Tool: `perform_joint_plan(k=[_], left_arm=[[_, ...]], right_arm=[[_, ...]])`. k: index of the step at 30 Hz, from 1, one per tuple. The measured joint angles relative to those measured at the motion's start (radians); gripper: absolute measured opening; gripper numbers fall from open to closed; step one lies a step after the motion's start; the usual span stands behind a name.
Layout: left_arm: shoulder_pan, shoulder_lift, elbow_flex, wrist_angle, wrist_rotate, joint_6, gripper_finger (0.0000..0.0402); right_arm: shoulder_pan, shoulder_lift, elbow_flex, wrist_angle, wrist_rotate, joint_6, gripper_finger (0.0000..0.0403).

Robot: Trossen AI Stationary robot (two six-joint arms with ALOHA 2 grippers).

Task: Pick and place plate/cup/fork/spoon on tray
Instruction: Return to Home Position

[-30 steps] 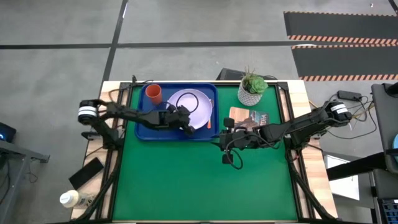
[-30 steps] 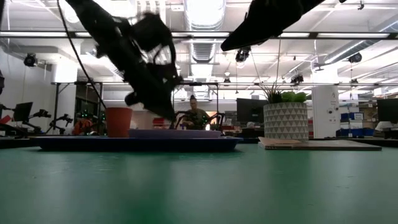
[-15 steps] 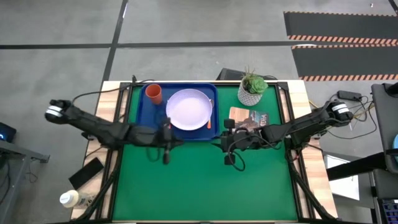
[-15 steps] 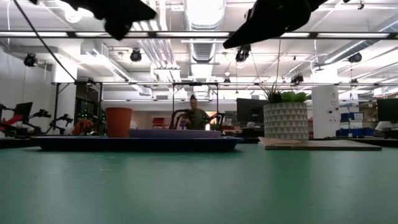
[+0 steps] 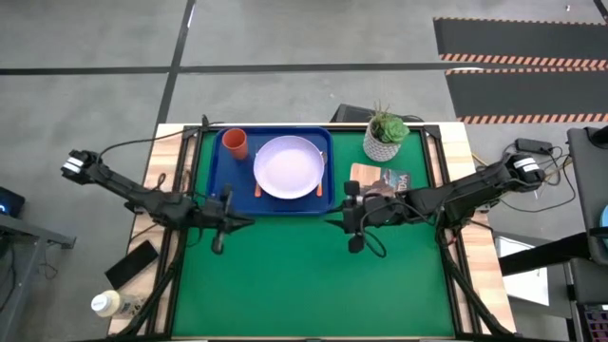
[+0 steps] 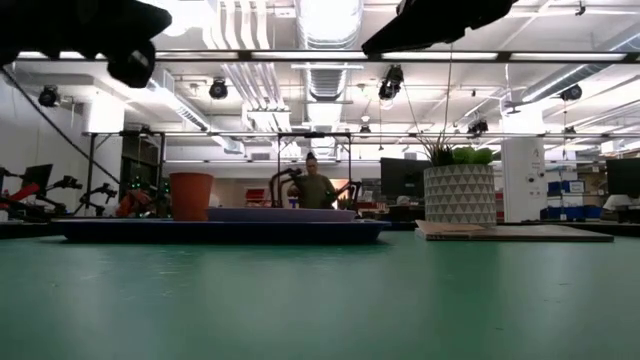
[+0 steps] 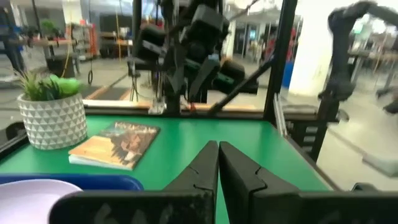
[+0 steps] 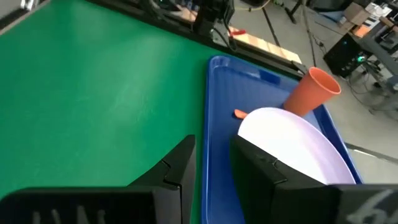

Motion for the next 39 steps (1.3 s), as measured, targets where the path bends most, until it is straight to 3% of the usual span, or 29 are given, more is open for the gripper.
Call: perform_joint_plan(k=[12,20,23,31,39], left_arm=[[0.002,-0.331,-0.196,0.026,-0.007,-0.007,0.0000],[0.002,-0.454,-0.219,0.017,-0.019,0.081,0.0000],[0.002,-0.484,-0.219,0.023,-0.078,0.146,0.0000],[0.003,-0.575,-0.218,0.023,-0.362,0.321,0.0000],[0.002,-0.611,-0.220,-0.059,-0.367,0.290,0.0000]], right_arm=[[0.002,-0.133,-0.122,0.098,-0.018,-0.041,0.0089],[0.002,-0.281,-0.248,0.177,-0.032,-0.063,0.0089],[0.002,-0.348,-0.292,0.193,-0.031,-0.063,0.0089],[0.002,-0.482,-0.375,0.208,-0.074,-0.075,0.0089],[0.003,-0.581,-0.447,0.248,-0.085,-0.098,0.0089]])
